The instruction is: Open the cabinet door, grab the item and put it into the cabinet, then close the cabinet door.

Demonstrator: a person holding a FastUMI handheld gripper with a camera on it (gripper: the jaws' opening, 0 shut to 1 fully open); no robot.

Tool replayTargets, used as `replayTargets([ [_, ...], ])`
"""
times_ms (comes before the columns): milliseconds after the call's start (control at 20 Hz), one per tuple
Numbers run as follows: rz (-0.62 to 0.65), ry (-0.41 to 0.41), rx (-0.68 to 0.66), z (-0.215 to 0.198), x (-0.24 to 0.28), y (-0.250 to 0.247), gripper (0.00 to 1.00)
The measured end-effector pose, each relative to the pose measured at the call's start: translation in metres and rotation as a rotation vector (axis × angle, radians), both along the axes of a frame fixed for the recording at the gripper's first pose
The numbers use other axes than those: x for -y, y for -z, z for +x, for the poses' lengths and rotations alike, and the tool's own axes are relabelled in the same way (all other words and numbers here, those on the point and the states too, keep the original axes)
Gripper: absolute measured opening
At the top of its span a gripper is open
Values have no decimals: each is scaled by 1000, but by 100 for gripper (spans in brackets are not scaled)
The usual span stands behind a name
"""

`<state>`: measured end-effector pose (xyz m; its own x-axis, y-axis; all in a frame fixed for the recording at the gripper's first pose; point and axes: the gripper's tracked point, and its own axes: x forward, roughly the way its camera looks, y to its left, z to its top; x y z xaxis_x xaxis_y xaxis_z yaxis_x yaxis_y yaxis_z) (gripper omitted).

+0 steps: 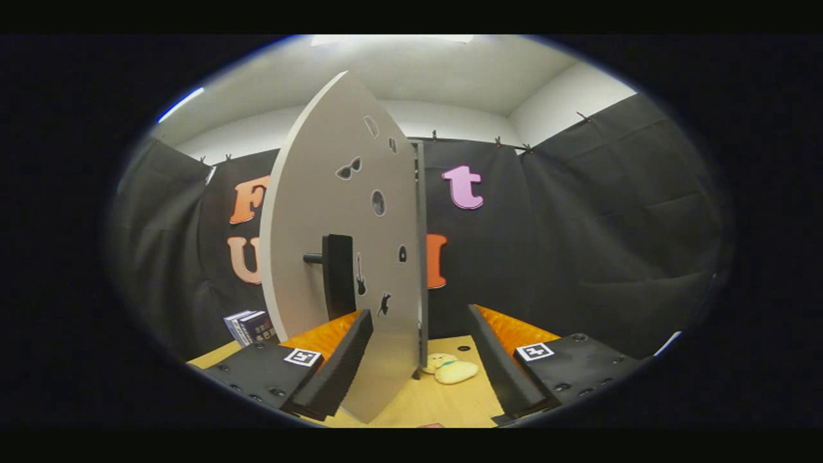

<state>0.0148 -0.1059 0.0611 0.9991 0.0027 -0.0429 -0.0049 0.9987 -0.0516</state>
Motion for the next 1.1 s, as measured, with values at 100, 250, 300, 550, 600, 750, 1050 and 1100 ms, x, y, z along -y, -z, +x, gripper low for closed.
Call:
replayTargets([
  [100,5,-50,-5,11,-26,4,95],
  [250,6,-119,-14,27,-62,10,95],
  [300,12,-140,-12,33,-75,9,95],
  [550,8,-234,13,49,-128,0,96],
  [600,8,-243,13,52,-135,1,96],
  [750,20,-264,-19,60,-148,12,96],
  [1050,56,-271,-92,98,-172,43,96],
  [1100,65,-275,-100,102,-175,48,96],
])
